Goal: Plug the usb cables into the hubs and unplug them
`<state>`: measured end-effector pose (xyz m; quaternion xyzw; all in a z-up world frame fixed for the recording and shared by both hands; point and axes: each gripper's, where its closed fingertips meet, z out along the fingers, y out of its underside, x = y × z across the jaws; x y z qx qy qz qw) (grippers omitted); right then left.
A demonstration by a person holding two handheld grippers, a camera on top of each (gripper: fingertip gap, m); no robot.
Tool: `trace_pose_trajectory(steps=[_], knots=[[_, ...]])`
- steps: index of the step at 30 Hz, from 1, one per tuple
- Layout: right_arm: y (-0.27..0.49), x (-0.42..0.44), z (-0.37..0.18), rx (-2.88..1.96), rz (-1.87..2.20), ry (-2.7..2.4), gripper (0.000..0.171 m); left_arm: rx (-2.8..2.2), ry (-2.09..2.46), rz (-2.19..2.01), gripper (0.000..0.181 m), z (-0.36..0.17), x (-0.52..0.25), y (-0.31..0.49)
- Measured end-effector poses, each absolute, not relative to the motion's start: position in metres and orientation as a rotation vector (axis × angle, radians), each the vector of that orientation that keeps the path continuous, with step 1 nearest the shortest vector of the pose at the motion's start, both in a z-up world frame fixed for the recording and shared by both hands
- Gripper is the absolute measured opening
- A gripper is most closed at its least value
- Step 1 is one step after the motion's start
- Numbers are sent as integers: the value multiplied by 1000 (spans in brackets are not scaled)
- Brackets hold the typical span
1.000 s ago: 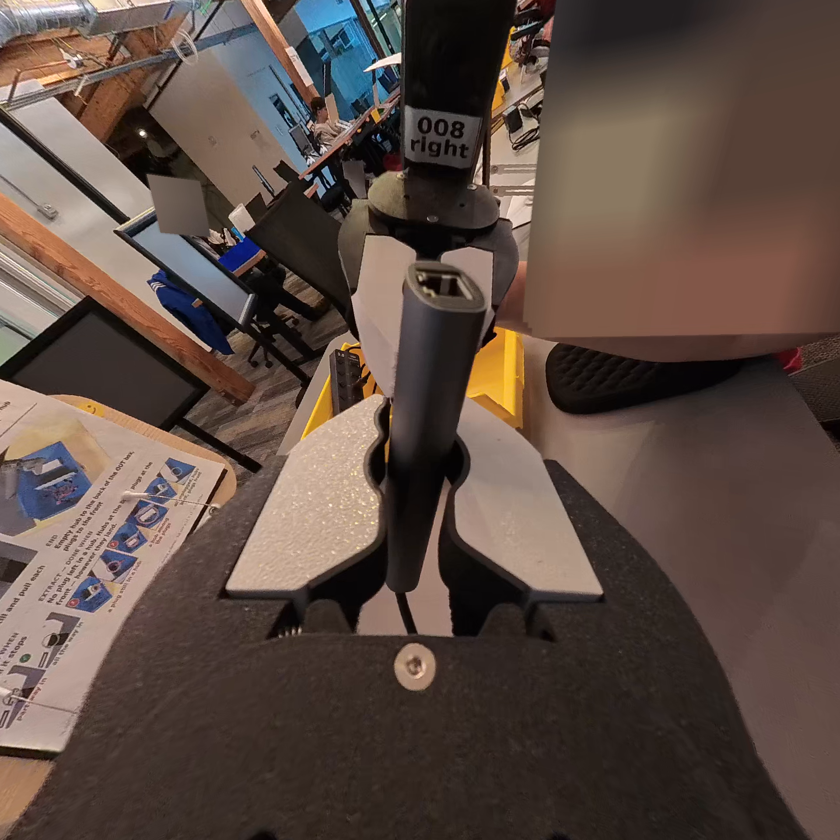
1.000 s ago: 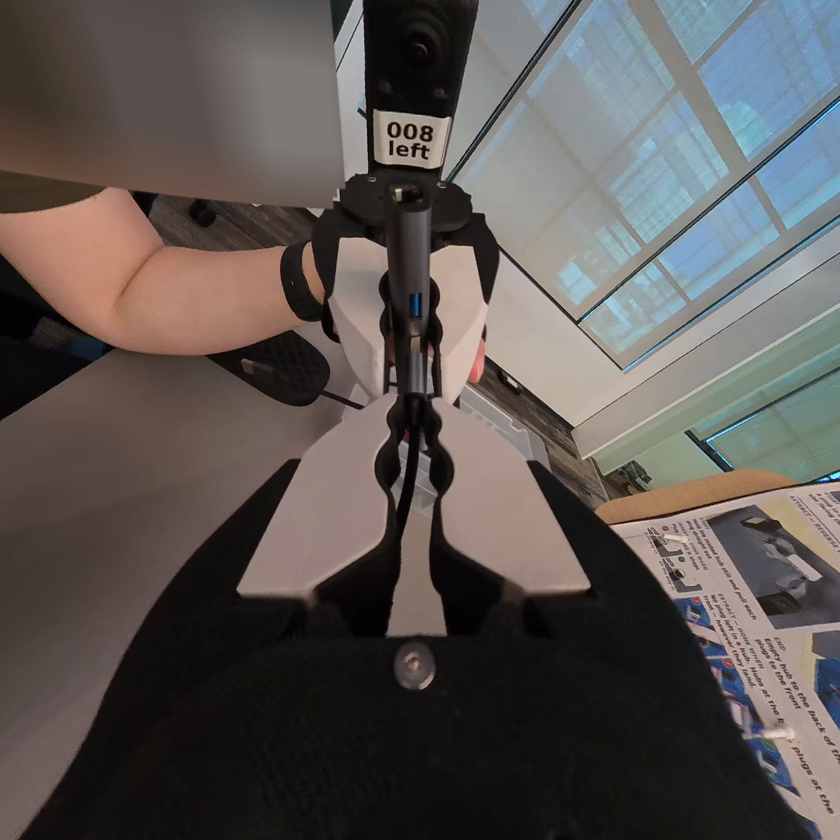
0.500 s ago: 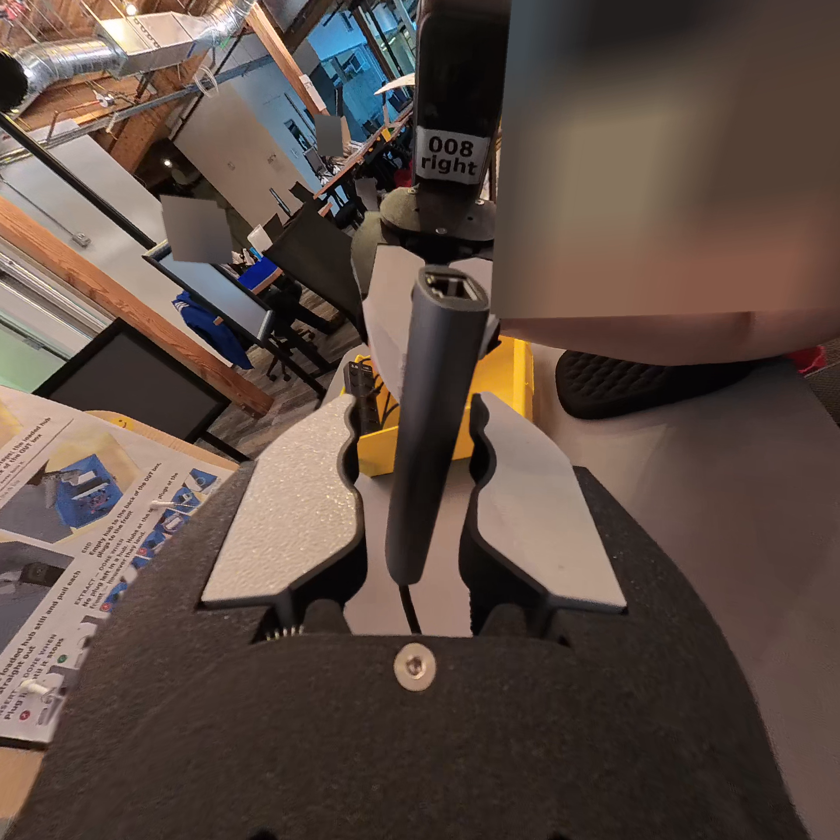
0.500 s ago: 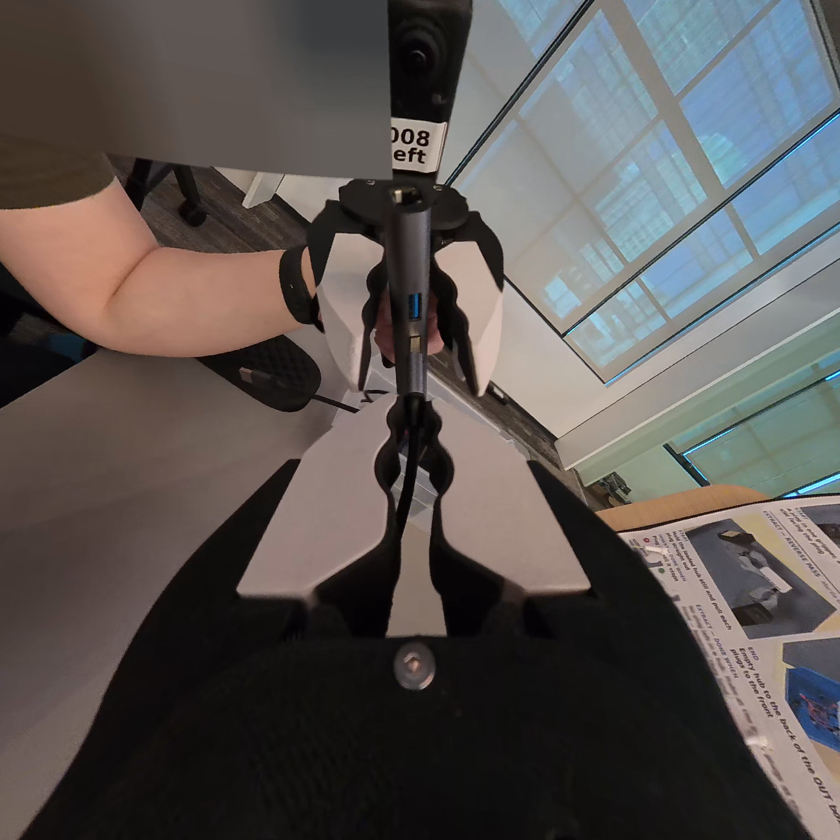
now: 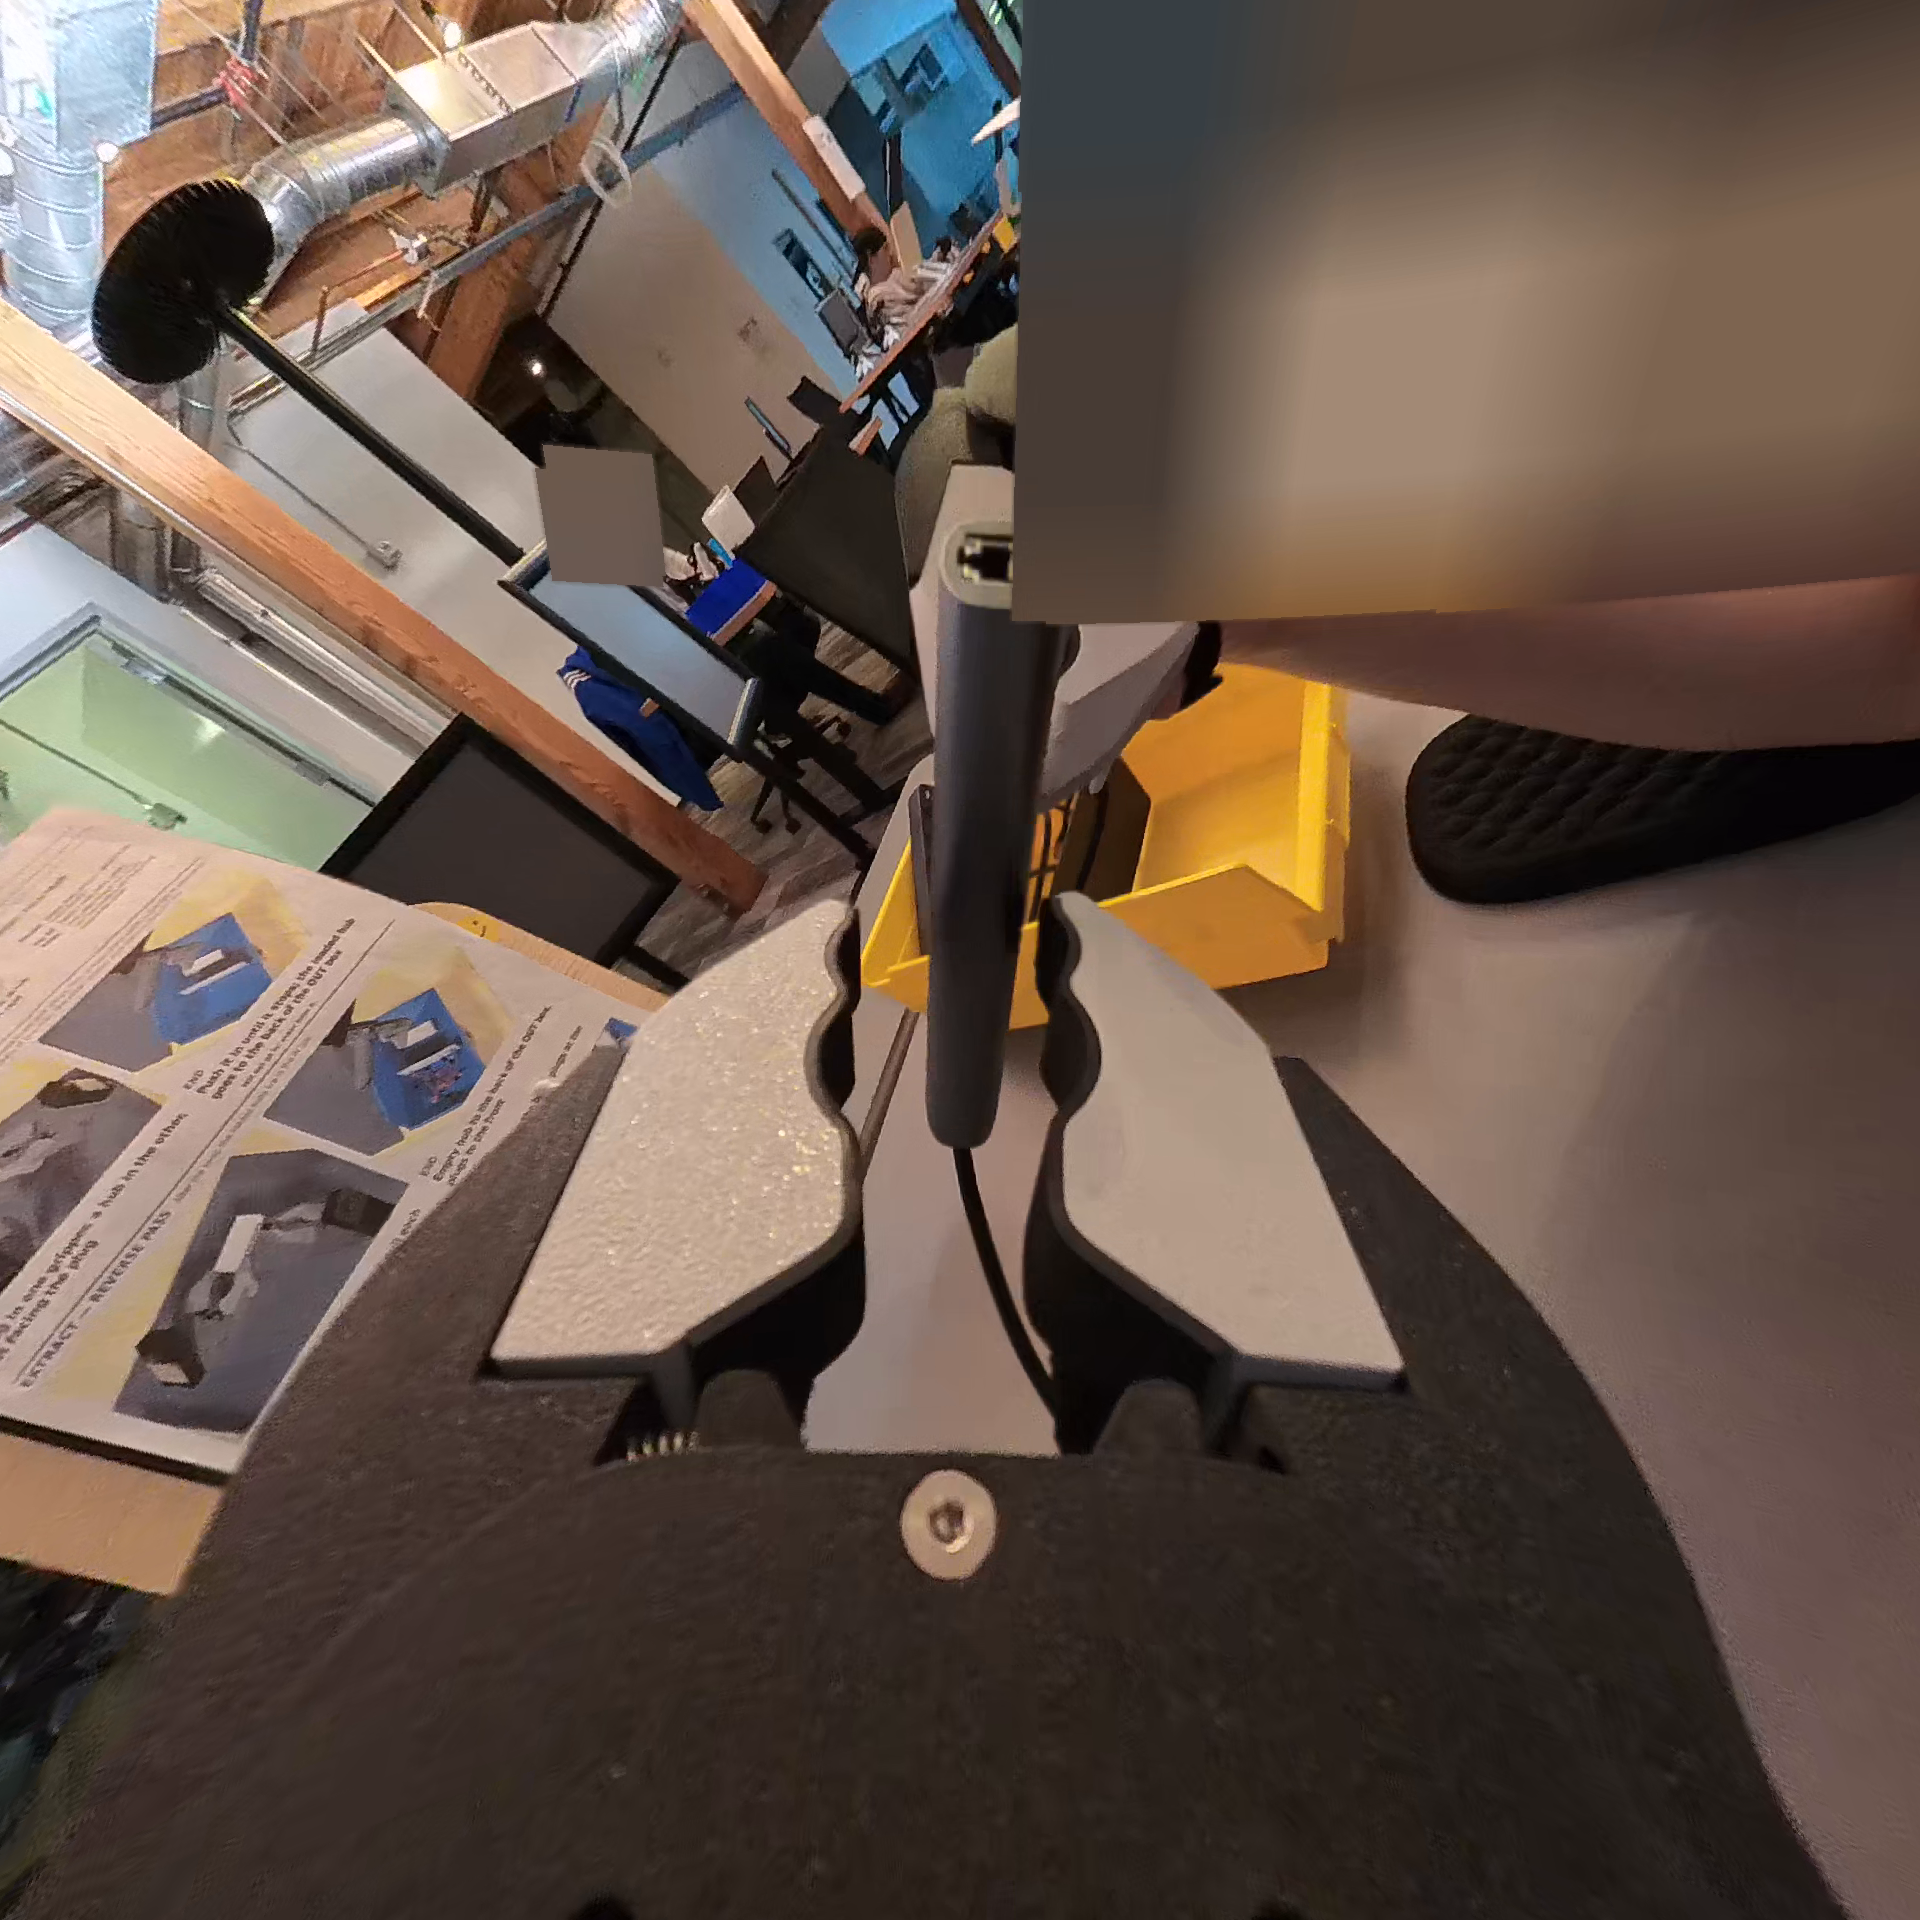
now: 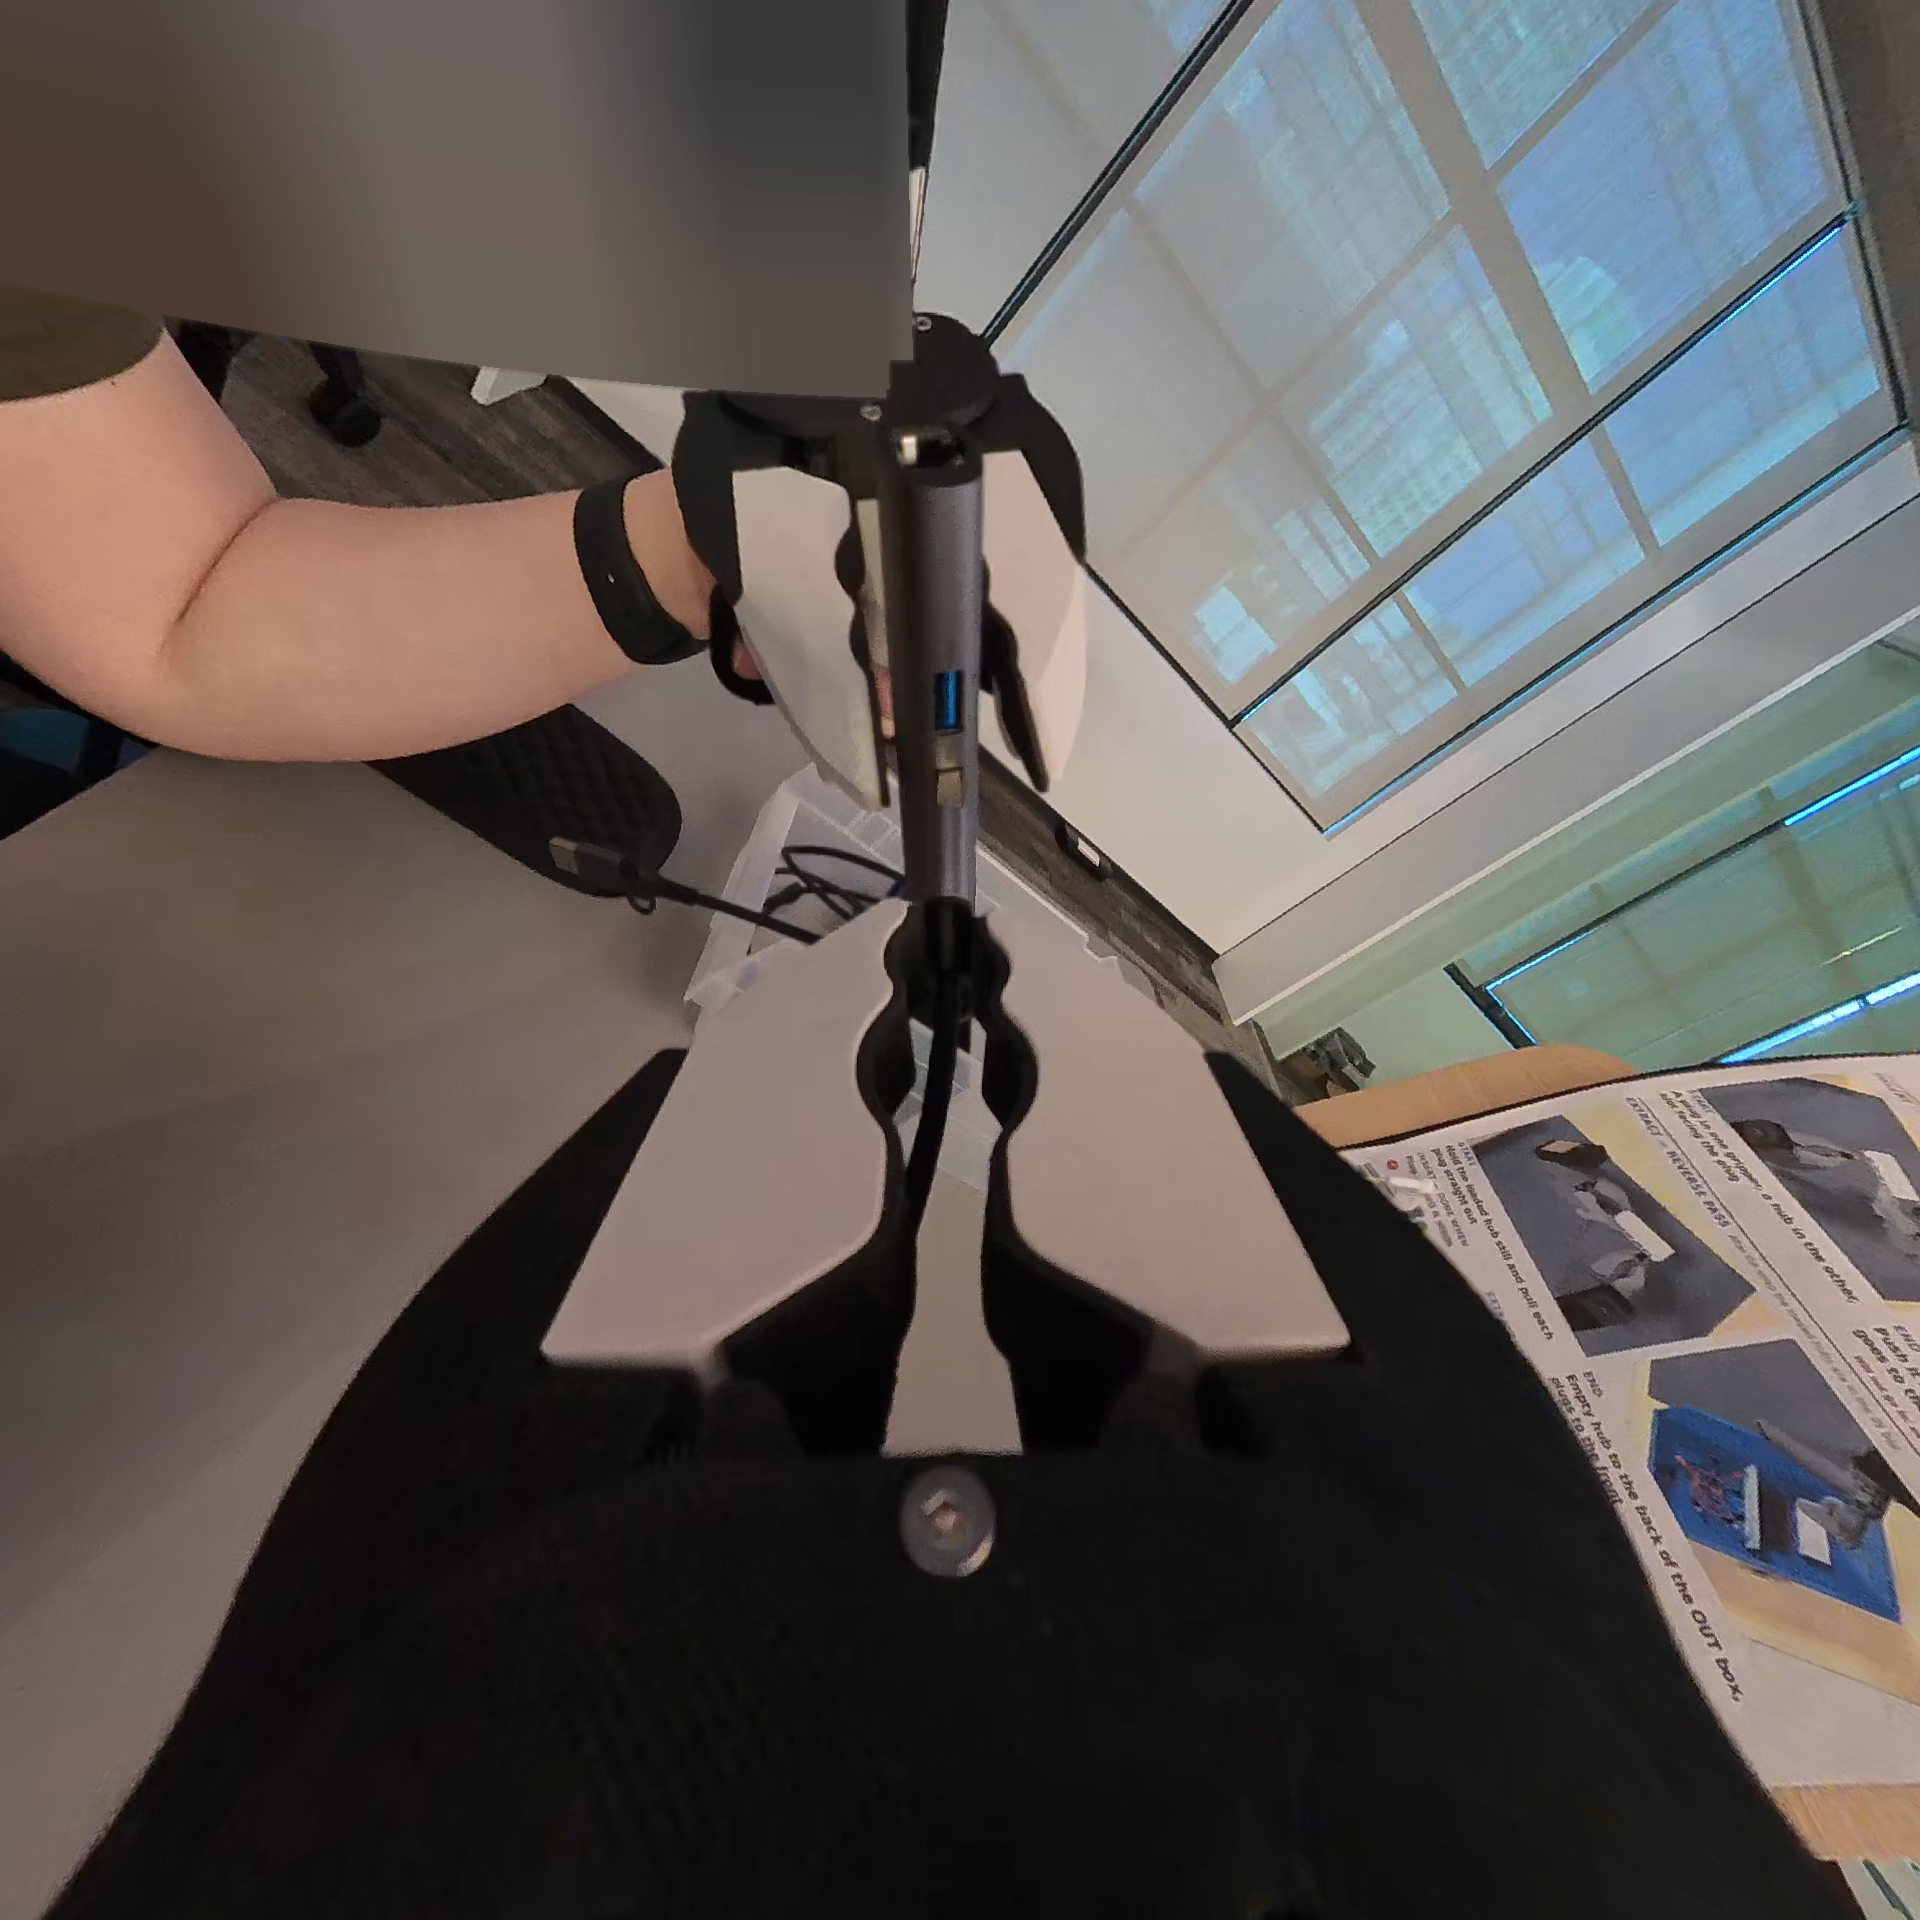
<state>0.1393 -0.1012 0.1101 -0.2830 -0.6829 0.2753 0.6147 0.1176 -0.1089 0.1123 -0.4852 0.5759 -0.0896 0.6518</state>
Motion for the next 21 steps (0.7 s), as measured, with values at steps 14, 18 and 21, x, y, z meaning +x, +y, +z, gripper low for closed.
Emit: trace_pose_trajectory(steps=[14, 18, 21], knots=[[-106, 138, 104, -710, 272, -1672, 8, -931, 1441, -93, 17, 97, 119, -108], [-108, 139, 103, -751, 123, -1696, 8, -901, 1463, -51, 17, 94, 120, -109], [-109, 140, 102, -783, 62, -1704, 8, -909, 1469, -30, 17, 94, 120, -109]])
